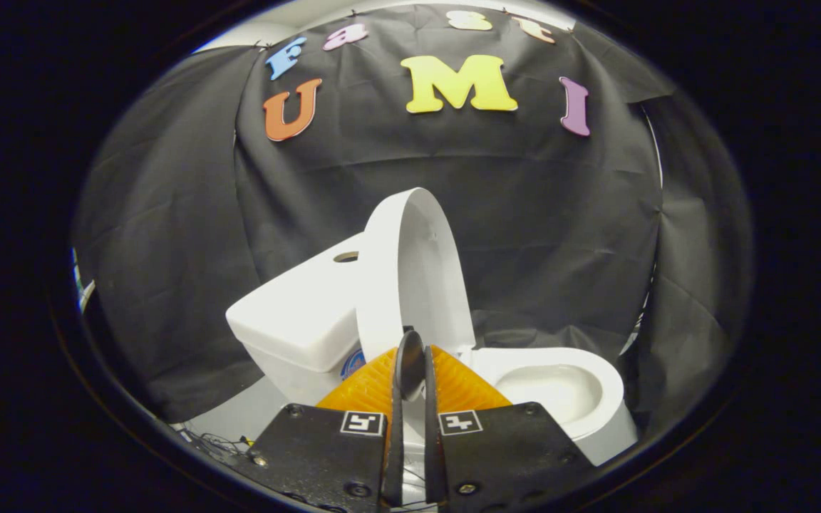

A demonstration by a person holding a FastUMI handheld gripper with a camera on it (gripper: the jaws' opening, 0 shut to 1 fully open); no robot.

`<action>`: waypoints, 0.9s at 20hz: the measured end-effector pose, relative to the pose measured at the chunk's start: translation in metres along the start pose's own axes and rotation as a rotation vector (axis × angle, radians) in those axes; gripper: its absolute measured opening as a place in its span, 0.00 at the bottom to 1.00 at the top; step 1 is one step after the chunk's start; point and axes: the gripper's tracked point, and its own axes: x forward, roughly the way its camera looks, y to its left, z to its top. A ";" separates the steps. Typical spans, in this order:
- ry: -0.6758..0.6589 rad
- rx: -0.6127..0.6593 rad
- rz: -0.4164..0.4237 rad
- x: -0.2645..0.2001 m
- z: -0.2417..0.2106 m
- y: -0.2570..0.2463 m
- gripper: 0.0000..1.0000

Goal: Open the toilet lid.

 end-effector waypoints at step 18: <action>-0.106 -0.133 0.071 -0.045 0.009 -0.031 0.67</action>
